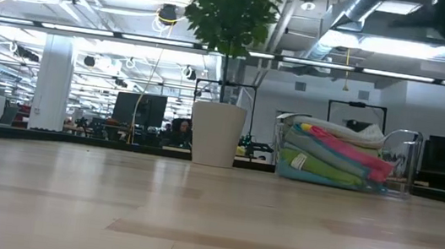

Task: Fold microfiber towels
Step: Return to Home Position

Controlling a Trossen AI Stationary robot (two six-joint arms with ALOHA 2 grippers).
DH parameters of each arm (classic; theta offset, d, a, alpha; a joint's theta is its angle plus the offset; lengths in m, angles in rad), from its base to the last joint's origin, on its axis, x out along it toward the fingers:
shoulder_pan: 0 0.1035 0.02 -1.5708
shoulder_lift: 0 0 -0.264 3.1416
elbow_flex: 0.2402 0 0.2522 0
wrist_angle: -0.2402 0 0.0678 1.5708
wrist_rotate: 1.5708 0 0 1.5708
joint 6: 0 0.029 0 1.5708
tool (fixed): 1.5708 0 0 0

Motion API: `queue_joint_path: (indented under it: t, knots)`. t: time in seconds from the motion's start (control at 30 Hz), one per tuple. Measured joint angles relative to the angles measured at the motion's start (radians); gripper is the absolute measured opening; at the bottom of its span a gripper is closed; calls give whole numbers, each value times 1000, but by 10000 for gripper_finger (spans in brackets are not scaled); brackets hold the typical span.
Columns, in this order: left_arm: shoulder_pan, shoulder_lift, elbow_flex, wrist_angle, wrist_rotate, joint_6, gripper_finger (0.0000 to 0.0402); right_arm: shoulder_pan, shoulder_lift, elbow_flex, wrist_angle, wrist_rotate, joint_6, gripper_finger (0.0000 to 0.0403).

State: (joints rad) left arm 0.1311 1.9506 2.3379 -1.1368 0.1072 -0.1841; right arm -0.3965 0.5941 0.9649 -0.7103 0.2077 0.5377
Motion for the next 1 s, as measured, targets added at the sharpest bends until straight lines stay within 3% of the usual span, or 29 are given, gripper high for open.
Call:
queue_joint_path:
  t: [0.1,0.27,0.33,0.47,0.63,0.73,0.83,1.0]
  knots:
    - [-77,-136,-45,25,-109,27,251,84,-84,0,-34,-11,-13,301]
    - [-166,-410,-180,114,-173,21,251,200,-238,-1,-142,-72,-3,301]
    - [-205,-535,-292,176,-248,11,251,229,-300,-23,-150,-6,3,301]
    - [-266,-812,-663,402,-406,-30,251,239,-446,-158,-3,65,-101,301]
    - [-270,-1177,-1226,748,-395,-102,251,240,-594,-391,156,8,-146,301]
    - [-268,-1335,-1508,931,-345,-126,251,244,-583,-511,221,-27,-125,301]
    - [-268,-1485,-1725,1025,-304,-161,251,263,-552,-648,389,-50,-90,301]
    - [-267,-1715,-1996,1133,-345,-222,251,355,-554,-828,665,-35,-99,302]
